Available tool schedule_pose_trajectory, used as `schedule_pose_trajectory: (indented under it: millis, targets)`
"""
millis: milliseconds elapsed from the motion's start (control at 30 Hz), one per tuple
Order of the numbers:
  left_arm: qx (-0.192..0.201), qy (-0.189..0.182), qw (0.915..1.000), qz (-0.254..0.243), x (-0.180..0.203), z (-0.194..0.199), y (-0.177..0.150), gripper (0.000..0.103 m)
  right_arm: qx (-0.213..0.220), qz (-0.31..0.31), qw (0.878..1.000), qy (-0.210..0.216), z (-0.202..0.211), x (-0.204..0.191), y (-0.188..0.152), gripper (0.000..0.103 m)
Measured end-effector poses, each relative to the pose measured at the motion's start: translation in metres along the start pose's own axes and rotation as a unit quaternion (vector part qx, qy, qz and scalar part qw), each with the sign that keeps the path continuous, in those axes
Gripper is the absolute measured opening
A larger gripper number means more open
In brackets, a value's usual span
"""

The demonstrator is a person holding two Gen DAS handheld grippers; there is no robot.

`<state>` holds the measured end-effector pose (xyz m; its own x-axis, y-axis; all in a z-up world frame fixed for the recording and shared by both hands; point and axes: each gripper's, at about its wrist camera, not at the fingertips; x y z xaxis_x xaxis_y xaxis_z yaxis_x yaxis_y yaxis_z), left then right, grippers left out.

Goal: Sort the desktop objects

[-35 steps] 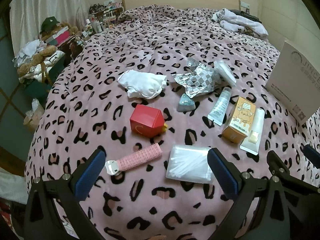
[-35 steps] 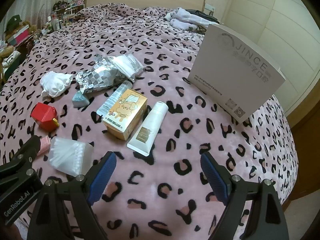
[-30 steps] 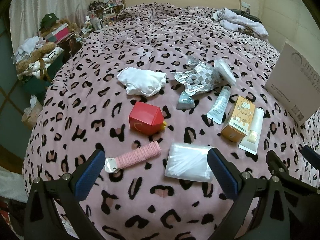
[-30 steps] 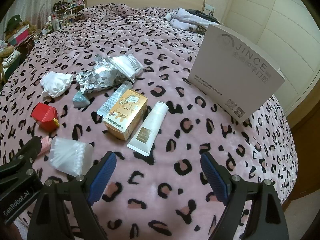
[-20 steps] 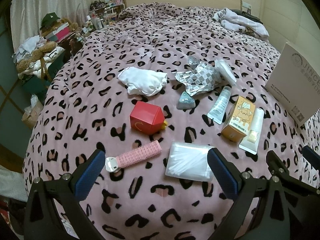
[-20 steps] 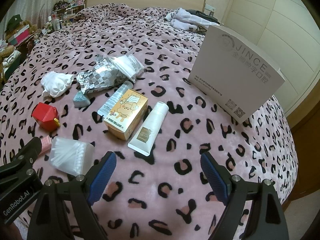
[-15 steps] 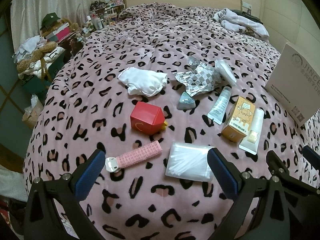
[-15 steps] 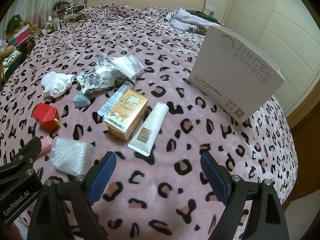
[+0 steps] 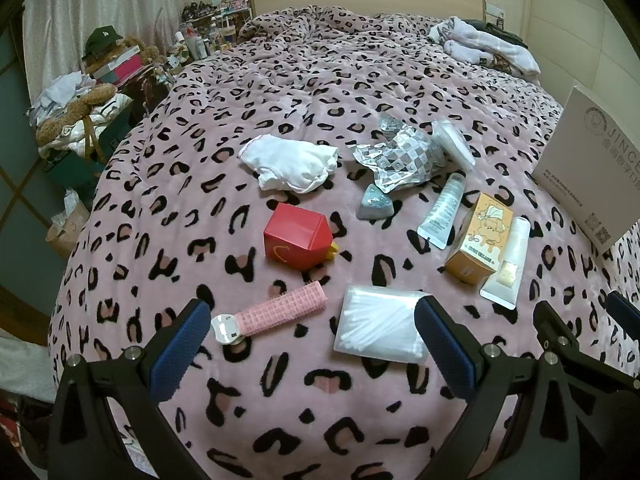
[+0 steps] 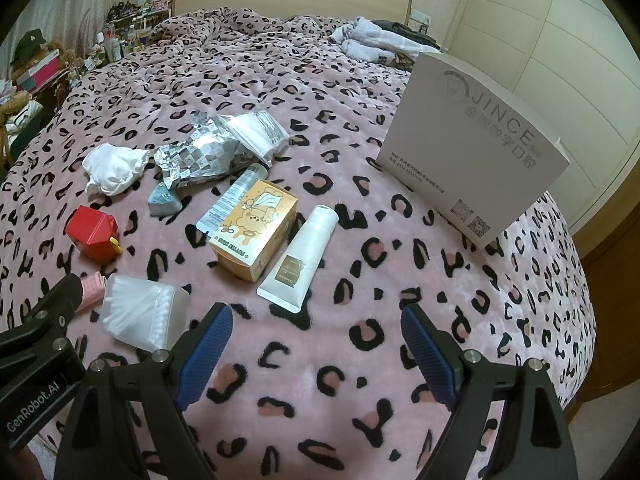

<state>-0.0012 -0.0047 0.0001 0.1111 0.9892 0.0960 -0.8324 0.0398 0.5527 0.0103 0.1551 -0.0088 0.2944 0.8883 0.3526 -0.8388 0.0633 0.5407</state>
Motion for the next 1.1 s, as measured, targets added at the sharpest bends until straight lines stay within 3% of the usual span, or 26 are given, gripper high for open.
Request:
schedule_pose_trajectory:
  millis: [1100]
  targets:
    - [0.002,-0.001,1.0000,0.001,0.0046,0.0013,0.0004,0.103,0.001,-0.002,1.000,-0.001,0.0018,0.0023,-0.0009,0.089]
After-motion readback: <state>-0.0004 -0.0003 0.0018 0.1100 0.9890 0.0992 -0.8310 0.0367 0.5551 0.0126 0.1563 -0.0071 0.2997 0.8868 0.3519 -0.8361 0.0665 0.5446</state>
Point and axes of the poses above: each gripper's, at about its wrist camera, not at the fingertips, and z roughly against the way its jaws point, x to its right, y to its top, and after that the axes turned 13 degrees about -y, right-handed
